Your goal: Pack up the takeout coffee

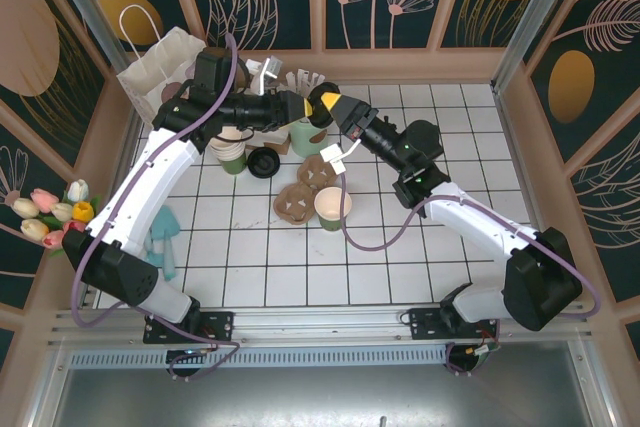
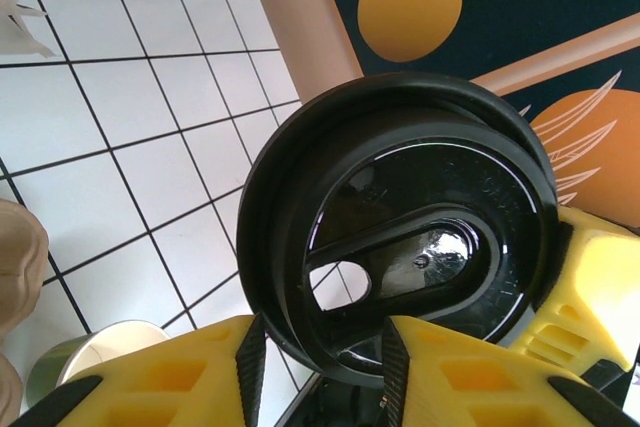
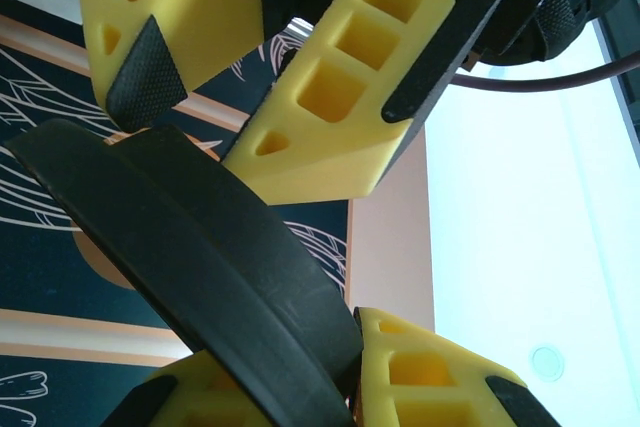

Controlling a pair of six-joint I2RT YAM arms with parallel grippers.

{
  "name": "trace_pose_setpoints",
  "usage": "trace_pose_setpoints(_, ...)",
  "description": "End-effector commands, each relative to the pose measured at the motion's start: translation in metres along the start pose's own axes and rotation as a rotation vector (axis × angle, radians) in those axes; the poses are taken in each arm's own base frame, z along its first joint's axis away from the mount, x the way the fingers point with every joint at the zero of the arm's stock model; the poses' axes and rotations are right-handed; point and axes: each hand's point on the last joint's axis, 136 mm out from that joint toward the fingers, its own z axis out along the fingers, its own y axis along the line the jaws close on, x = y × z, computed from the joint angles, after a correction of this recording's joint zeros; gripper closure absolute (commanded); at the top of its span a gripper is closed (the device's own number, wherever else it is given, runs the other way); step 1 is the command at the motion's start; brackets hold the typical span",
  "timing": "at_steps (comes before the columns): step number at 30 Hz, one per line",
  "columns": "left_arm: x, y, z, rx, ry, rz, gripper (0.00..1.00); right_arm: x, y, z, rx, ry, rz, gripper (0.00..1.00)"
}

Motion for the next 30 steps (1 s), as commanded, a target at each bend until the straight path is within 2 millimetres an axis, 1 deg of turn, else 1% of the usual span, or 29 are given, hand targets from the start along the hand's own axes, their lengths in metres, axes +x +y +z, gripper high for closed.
trace_pose_setpoints(1, -0.005, -0.003, 0.005, 0.042, 0.006, -0.015, 0.64, -0.006, -0.018, -0.002, 0.069, -0.02, -0.033, 0.94)
trace_pose_setpoints(5, -0.006, -0.012, 0.009, 0.122, 0.012, -0.025, 0.64, -0.011, -0.019, -0.004, 0.08, -0.03, -0.029, 0.94)
trace_pose_setpoints(7, -0.007, -0.014, 0.009, 0.141, 0.013, -0.029, 0.65, -0.012, -0.019, -0.004, 0.083, -0.03, -0.024, 0.94)
trace_pose_setpoints(12, -0.005, -0.009, 0.012, 0.149, 0.017, -0.046, 0.71, -0.01, -0.02, -0.005, 0.091, -0.018, -0.009, 0.94)
trace_pose_setpoints(16, -0.001, -0.003, 0.015, 0.148, 0.029, -0.061, 0.69, -0.008, -0.022, -0.002, 0.106, -0.01, -0.009, 0.94)
trace_pose_setpoints(19, 0.0, 0.0, 0.019, 0.163, 0.035, -0.073, 0.69, -0.013, -0.023, 0.001, 0.118, -0.021, -0.003, 0.94)
trace_pose_setpoints(23, -0.002, -0.006, 0.017, 0.183, 0.029, -0.057, 0.79, -0.015, -0.023, 0.004, 0.119, -0.027, 0.008, 0.95)
trace_pose_setpoints(27, 0.0, -0.005, 0.017, 0.184, 0.038, -0.053, 0.94, -0.017, -0.018, 0.006, 0.099, -0.034, 0.017, 0.94)
trace_pose_setpoints(30, 0.002, -0.002, 0.019, 0.175, 0.045, -0.057, 0.99, -0.021, -0.014, 0.008, 0.079, -0.044, 0.019, 0.94)
